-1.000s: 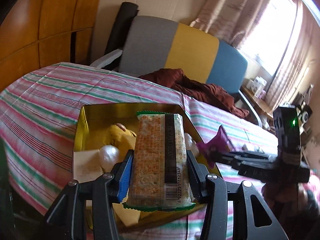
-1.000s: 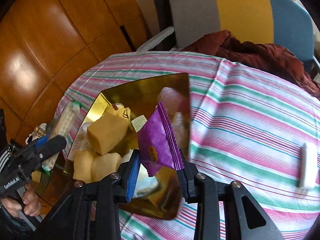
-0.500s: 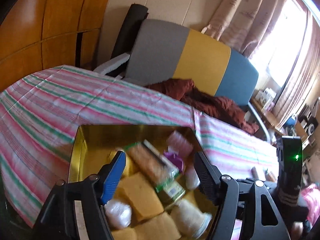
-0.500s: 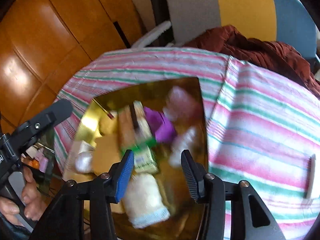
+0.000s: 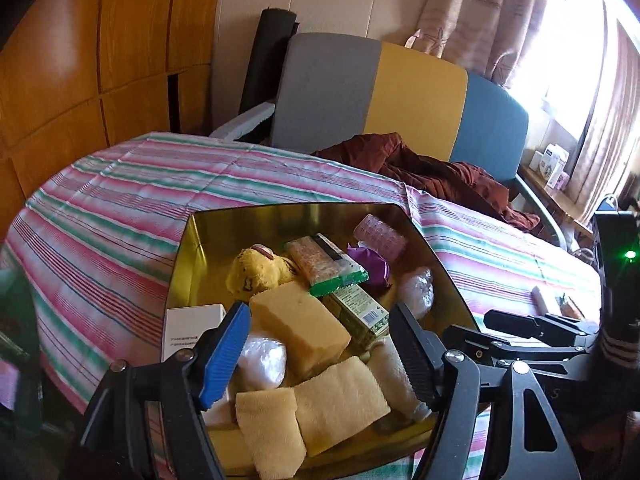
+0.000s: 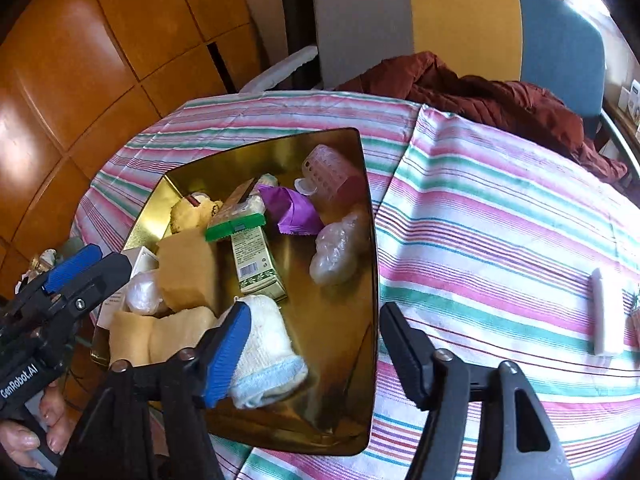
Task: Organize objects
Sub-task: 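Withdraw both open grippers from the tray toward the remaining table items, then grasp the second green-edged cracker packet with the right gripper, then grasp the white sponge with the left gripper while the right holds the crackers, then lift the white sponge and cracker packet off the cloth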
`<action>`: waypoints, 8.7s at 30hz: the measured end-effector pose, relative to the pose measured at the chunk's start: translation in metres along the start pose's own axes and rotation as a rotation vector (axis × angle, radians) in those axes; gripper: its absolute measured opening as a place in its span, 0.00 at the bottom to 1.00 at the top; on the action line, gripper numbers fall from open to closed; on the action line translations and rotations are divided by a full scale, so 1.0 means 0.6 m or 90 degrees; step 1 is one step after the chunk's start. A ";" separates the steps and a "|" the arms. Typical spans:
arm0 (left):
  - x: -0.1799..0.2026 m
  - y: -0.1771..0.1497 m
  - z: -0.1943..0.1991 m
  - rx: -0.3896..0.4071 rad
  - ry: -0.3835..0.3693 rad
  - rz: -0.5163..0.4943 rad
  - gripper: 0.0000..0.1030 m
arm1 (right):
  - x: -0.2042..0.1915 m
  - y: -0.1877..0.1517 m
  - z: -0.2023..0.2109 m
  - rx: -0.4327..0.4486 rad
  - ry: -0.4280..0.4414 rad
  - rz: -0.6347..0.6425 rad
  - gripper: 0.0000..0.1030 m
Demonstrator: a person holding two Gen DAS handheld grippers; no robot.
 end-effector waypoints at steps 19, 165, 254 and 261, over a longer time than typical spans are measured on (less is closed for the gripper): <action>0.025 -0.019 0.026 0.005 0.000 -0.041 0.72 | -0.002 -0.024 0.028 0.019 -0.023 0.000 0.66; 0.723 -0.093 -0.292 -0.264 -0.213 -0.259 0.81 | 0.718 -0.130 0.094 -0.110 -0.267 -0.258 0.52; 0.529 -0.156 -0.207 -0.219 -0.205 -0.274 0.58 | 0.566 -0.121 0.056 -0.098 -0.162 -0.067 0.47; 0.483 -0.175 -0.170 -0.228 -0.203 -0.271 0.58 | 0.536 -0.125 0.046 -0.115 -0.152 -0.037 0.47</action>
Point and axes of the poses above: each gripper's, at about its wrist camera, not at the fingertips, and z roughly against the way its jaws point, x to its right, y to its top, the point moved 7 cm from there along -z, roughly the way its jaws point, and after that the axes turned 1 degree about z, right-handed, at the moved point
